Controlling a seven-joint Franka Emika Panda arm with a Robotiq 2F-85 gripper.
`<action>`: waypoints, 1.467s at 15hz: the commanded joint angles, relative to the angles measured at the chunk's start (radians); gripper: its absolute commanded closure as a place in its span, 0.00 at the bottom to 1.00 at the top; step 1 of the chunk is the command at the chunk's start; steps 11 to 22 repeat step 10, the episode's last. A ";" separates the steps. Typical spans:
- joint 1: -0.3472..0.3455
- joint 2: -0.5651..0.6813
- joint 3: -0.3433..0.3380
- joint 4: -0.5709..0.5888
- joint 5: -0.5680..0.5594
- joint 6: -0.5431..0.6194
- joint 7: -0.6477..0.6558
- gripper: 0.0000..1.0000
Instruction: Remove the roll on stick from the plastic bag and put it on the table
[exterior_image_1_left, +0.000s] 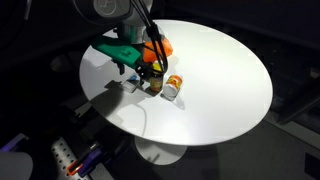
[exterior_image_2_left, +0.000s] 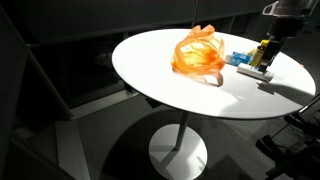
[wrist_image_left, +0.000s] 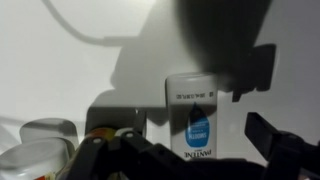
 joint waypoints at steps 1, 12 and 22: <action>-0.005 -0.036 -0.002 0.037 -0.066 -0.079 0.071 0.00; -0.003 -0.026 0.003 0.088 -0.101 -0.126 0.114 0.00; -0.003 -0.026 0.003 0.088 -0.101 -0.126 0.114 0.00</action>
